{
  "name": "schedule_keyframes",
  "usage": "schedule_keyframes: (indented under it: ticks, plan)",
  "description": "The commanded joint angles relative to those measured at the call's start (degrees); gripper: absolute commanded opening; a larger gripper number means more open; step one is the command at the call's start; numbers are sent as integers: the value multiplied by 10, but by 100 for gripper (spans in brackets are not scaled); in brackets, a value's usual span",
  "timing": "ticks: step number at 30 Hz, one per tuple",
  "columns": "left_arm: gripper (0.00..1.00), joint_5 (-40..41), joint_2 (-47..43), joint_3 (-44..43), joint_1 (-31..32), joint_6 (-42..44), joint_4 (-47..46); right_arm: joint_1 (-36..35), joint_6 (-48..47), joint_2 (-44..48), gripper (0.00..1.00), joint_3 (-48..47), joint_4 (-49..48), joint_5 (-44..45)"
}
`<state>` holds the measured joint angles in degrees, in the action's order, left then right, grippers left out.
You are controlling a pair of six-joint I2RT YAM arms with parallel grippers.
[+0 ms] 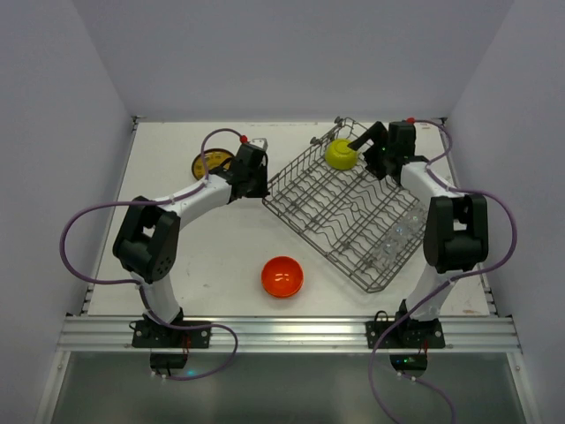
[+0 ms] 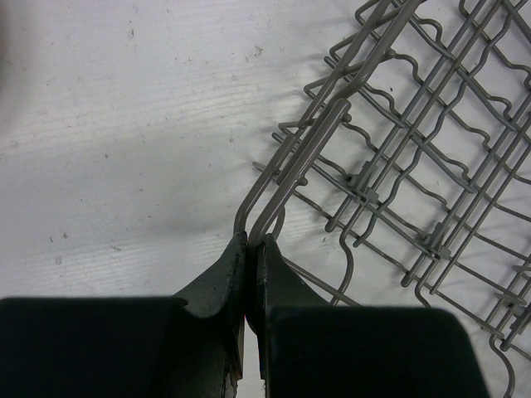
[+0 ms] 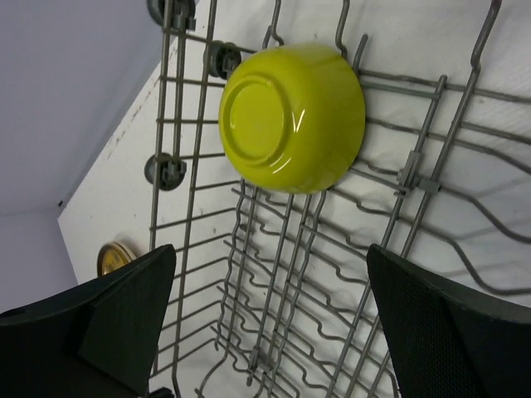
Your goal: Unload the mixed dishes from the dish rack
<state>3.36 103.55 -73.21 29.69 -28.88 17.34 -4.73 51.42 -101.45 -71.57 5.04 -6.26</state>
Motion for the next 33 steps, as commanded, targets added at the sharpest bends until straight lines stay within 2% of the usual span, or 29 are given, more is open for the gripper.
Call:
schedule_keyframes:
  ticks: [1, 12, 25, 26, 33]
  plan:
    - [0, 0, -7, -21, 0, -2, -17, 23, 22, -33, 99, -55, -37, -17]
    - [0, 2, -4, -25, 1, -4, -13, 44, 52, -137, 99, -140, -22, -89]
    - [0, 2, -7, -24, 1, -5, -14, 44, 73, -204, 99, -154, -46, -112]
    - [0, 2, -7, -24, 0, -5, -14, 60, 71, -212, 99, -158, -46, -115]
    - [0, 1, -3, -24, 0, -3, -15, 62, 70, -221, 99, -152, -79, -113]
